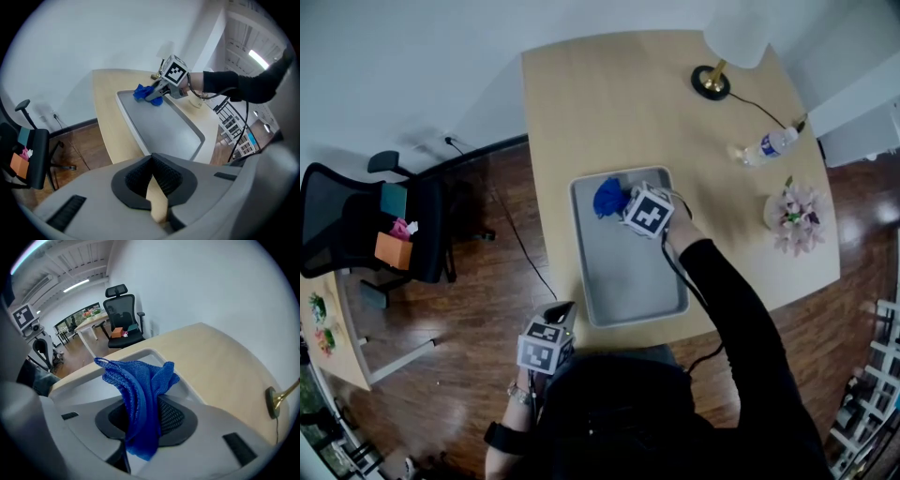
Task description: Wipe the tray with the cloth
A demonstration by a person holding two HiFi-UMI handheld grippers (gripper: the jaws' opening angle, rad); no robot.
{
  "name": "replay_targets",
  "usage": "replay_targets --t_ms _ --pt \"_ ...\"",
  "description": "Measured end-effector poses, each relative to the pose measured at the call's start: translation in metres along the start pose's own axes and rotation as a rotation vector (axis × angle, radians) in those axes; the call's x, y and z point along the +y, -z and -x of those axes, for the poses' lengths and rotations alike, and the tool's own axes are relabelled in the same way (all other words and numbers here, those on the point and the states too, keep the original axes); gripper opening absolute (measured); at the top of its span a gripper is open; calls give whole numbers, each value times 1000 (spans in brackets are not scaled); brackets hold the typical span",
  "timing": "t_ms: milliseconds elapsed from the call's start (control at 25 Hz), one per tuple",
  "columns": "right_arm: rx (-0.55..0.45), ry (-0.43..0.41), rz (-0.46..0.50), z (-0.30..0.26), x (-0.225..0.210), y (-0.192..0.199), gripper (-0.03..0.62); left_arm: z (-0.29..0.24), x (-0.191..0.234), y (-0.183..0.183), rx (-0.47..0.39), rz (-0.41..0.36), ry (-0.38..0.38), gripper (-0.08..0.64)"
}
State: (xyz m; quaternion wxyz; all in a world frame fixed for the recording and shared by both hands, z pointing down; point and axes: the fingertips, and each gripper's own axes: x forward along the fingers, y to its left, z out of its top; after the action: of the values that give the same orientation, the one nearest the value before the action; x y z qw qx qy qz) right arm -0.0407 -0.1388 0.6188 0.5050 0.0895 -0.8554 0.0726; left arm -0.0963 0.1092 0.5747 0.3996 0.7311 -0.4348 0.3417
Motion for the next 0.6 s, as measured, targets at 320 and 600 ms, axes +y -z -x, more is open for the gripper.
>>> replay_targets --t_ms 320,600 --pt "9 -5 19 -18 -18 -8 132 3 11 -3 -15 35 -17 3" --pt "4 -11 43 -8 9 6 132 1 0 -7 -19 14 -10 3"
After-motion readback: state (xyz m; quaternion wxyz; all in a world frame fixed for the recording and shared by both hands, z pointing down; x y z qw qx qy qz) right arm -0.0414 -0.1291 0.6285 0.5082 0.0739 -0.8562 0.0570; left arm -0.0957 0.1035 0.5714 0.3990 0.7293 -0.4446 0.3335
